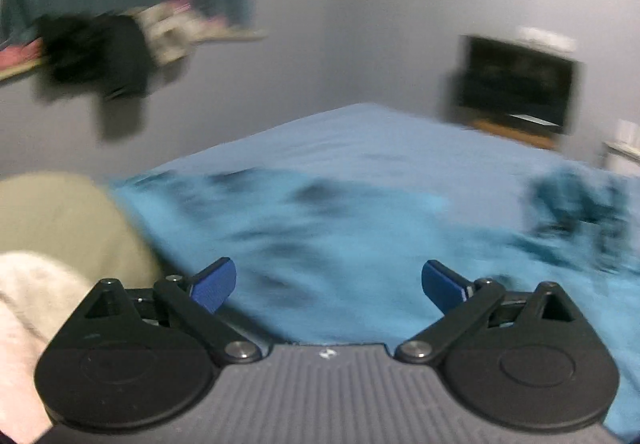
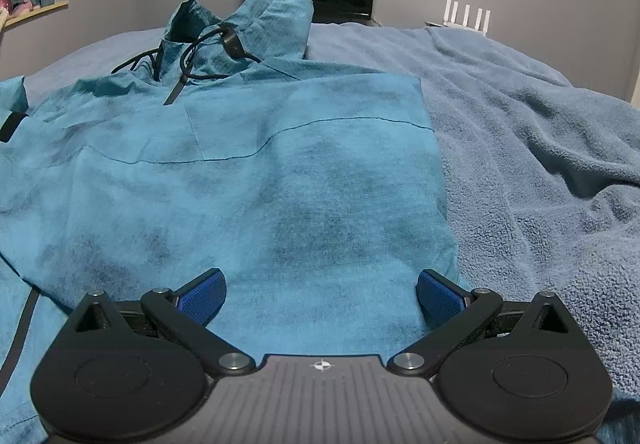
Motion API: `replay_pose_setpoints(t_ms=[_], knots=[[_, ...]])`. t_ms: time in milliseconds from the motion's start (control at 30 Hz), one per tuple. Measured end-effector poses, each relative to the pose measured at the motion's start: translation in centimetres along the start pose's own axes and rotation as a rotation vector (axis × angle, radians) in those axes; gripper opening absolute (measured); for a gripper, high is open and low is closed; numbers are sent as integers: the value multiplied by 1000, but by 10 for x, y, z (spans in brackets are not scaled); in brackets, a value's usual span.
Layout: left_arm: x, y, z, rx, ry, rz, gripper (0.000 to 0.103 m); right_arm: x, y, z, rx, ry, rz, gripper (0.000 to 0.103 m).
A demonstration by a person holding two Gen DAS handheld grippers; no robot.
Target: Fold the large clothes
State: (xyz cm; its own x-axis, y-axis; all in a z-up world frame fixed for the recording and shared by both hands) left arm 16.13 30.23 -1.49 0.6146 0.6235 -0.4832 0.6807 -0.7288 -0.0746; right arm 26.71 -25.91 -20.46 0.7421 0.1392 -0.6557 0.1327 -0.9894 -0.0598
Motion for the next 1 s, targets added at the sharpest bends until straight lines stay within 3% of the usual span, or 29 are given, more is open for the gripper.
replay_pose_setpoints(t_ms=[67,133,333,500,600,700,800,867,900,1000], knots=[[27,-29,1,-46,-53,-88,100,1,0,0,-4,-3,3,103],[47,-53,3,-92,-92,-125,100,2,0,1,-6,-6,6,103],[89,-94,5,-308,-187,-72,100,7,0,2,-8,-11,16,103],[110,-92,-13,-305,-166,-70,100,12,0,2,-12,-12,24,103],[120,-81,-21,-238,-140,-63,87,14,0,2,-16,-10,29,103],[138,-76,-11,-197,-185,-90,78,14,1,2,-17,-8,31,103],[143,-78,-7,-216,-174,-89,65,15,1,2,-17,-6,34,103],[146,-84,-7,-254,-173,-87,22,16,1,2,-19,-4,37,103],[146,-88,-9,-270,-171,-104,12,16,1,2,-20,-3,38,103],[131,-95,-24,-315,-103,-111,7,16,1,2,-20,-2,40,103]])
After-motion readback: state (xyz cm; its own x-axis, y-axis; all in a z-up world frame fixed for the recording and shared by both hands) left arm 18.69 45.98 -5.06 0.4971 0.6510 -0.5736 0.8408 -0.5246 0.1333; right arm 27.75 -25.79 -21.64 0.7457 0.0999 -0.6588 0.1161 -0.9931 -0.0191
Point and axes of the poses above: each gripper's, at about its wrist camera, not at the fingertips, and x roughly the way its jaws point, y to its right, z to its underside, the point moved 8 cm from there along x, roughly the way its jaws point, and after that the axes turned 13 degrees about -z, right-handed, at the moved point
